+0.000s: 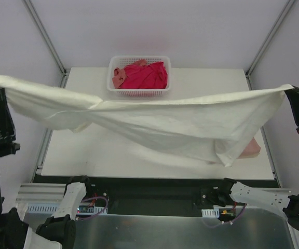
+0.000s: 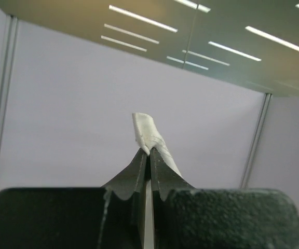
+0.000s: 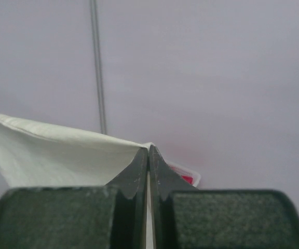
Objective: Fold and stack the t-shirts
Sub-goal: Flatten the tshirt out
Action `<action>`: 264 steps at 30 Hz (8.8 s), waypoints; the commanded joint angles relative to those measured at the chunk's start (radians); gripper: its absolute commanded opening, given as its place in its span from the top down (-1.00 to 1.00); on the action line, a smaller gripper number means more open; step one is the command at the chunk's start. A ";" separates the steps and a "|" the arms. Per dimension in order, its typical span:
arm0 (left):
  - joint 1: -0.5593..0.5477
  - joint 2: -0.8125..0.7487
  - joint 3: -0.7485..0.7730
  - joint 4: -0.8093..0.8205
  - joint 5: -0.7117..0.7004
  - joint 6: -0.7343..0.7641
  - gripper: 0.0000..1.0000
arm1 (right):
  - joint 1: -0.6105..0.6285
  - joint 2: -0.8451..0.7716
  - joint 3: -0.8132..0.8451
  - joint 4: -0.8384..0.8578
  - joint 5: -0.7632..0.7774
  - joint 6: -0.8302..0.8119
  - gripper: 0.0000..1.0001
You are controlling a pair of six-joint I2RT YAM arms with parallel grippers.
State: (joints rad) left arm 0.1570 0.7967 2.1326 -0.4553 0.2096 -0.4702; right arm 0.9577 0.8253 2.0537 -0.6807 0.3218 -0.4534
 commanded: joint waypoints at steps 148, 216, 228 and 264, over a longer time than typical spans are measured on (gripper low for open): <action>0.184 0.622 -1.205 -0.043 -0.211 -0.194 -0.99 | -0.418 0.827 -0.991 0.165 -0.392 0.479 -0.93; 0.032 0.421 -1.567 0.145 0.025 -0.308 -0.99 | 0.136 1.305 -0.471 0.734 -0.816 0.427 -0.93; 0.122 0.542 -1.554 0.093 -0.110 -0.237 -0.99 | 0.150 1.384 -0.555 0.719 -0.790 0.449 -0.93; -0.616 0.120 -1.492 -0.440 -0.512 -0.789 -0.99 | -0.097 0.269 -1.267 0.402 -0.101 0.634 -0.93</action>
State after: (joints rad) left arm -0.3847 0.8471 0.5446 -0.6807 -0.0597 -1.1046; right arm 0.8818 1.2068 0.8074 -0.1768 0.1101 0.1654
